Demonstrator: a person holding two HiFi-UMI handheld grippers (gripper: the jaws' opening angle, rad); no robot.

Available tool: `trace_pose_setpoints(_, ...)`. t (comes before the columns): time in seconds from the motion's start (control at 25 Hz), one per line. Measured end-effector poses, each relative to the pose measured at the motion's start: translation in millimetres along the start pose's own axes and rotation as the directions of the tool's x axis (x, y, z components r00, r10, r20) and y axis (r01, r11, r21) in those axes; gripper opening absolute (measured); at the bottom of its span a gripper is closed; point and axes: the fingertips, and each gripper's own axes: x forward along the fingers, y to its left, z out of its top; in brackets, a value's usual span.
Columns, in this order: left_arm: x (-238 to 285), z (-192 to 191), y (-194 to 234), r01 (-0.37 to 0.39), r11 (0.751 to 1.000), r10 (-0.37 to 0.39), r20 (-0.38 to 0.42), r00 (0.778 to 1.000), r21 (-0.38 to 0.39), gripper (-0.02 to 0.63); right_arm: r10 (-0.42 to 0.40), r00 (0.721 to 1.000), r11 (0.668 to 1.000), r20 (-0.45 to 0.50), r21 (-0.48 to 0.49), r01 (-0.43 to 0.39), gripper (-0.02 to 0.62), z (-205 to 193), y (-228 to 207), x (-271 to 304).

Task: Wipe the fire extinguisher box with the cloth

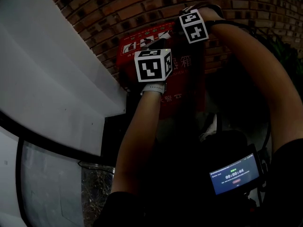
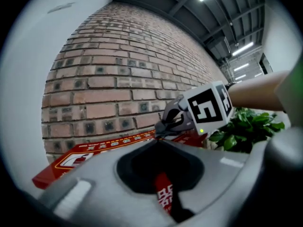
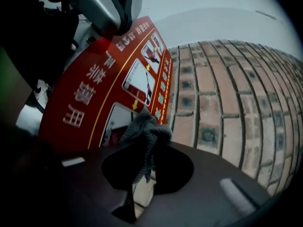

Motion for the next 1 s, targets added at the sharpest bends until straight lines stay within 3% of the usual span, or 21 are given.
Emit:
trace_pose_setpoints(0.28,8.6,4.1,-23.3,0.019,1.0,-0.019,-0.004,1.0,0.001,0.002,0.004,0.997,1.0,-0.072,-0.007,-0.004,0.034,-42.8,9.5,-9.1)
trace_pose_setpoints(0.52,-8.2,12.3,-9.8,-0.003,1.0,0.003,0.014,1.0,0.014,0.002,-0.082,0.995,0.997,-0.062,-0.003,0.082,0.034,-29.4,-14.6,-28.1)
trace_pose_setpoints(0.8,-46.6,11.5,55.1,-0.105,0.994,0.105,0.02,0.994,-0.011,0.002,-0.119,0.99,0.993,0.079,0.032,0.117,0.034,62.4,-56.4,-50.7)
trace_pose_setpoints(1.0,-72.2,-0.2,100.9,-0.174,0.984,0.175,0.012,0.985,-0.036,0.002,-0.104,0.977,0.994,0.185,-0.014,0.108,0.034,146.5,-61.5,-47.1)
